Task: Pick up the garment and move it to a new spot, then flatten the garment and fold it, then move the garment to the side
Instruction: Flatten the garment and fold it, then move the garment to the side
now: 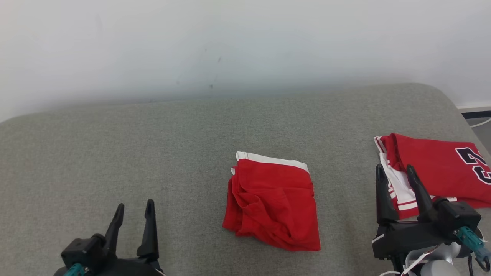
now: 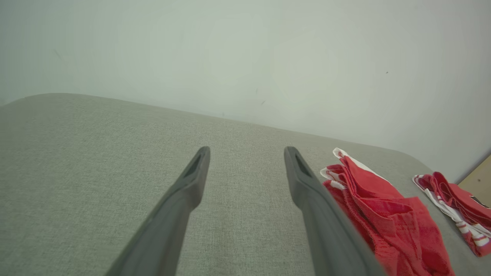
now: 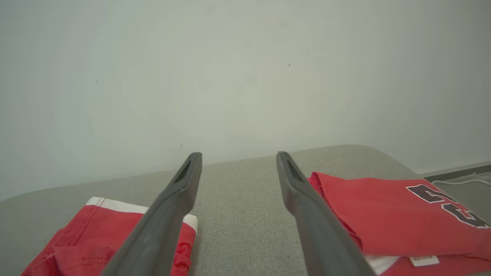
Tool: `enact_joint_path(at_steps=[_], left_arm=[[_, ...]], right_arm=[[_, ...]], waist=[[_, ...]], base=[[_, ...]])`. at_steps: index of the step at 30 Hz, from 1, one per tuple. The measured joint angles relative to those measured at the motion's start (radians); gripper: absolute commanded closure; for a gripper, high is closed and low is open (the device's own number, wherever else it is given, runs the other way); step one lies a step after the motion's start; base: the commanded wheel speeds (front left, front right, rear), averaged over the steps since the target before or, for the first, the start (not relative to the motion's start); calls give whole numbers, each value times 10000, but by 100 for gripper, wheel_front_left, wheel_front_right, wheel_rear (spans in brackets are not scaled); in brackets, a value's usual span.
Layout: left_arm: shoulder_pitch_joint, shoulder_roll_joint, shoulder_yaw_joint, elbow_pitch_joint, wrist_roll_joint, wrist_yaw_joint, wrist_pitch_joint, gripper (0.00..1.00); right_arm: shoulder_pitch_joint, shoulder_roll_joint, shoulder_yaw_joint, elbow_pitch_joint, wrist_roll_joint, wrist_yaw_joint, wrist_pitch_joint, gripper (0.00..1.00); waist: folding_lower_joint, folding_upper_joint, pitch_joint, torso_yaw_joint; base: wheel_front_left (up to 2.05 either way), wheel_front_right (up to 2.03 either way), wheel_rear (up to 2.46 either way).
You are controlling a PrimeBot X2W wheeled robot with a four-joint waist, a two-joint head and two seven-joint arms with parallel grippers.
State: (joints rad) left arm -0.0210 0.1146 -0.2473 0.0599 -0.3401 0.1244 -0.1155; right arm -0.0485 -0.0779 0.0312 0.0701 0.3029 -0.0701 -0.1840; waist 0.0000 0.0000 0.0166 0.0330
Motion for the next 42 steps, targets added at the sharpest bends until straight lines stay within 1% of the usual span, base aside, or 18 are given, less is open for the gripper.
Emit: enact_joint_path(at_steps=[3,7,9,13,20,31,38,39,40,41,42], left_arm=[[-20,-58,-176,-65,71,0,105,0],[-56,-71,-293,-79,144,0,245,0],[-125,-115,-372,-81,150,0,313,0],[-372,-192,-477,-73,157,0,378,0],[-480,-230,-631,-63,232,0,510,0],[-730,-318,-696,-10,232,0,545,0],[-725,-324,-646,19,230,0,541,0],[-724,-328,-646,19,230,0,541,0],[-724,-328,-646,21,228,0,541,0],[-723,-328,-644,23,228,0,539,0],[-721,-328,-642,27,228,0,535,0]], right_arm=[[-12,-140,81,311,48,59,360,0],[-75,-261,453,899,-33,188,1162,0],[-256,-339,627,1225,-59,219,1632,0],[-872,-422,888,1820,-71,422,2481,0],[-1443,-445,961,2871,134,502,3894,0],[-2013,-326,1016,3707,464,523,5055,0],[-2173,-228,1057,3958,623,510,5465,0],[-2209,-219,1053,3973,669,510,5544,10],[-2243,-219,1051,3986,671,508,5568,10],[-2272,-211,1045,3986,671,479,5634,93],[-2295,-199,1047,3988,679,466,5641,100]], waist=[[0,0,44,118],[0,1,143,311],[1,0,201,424],[2,1,322,691],[2,1,520,1239],[2,1,863,2023],[1,0,941,2151],[1,0,945,2154],[1,0,949,2157],[1,1,953,2159],[2,1,955,2161]], base=[[0,0,0],[0,0,0],[0,0,0],[0,0,0],[0,0,0],[0,0,0],[0,0,0],[0,0,0],[0,0,0],[0,0,0],[0,0,0]])
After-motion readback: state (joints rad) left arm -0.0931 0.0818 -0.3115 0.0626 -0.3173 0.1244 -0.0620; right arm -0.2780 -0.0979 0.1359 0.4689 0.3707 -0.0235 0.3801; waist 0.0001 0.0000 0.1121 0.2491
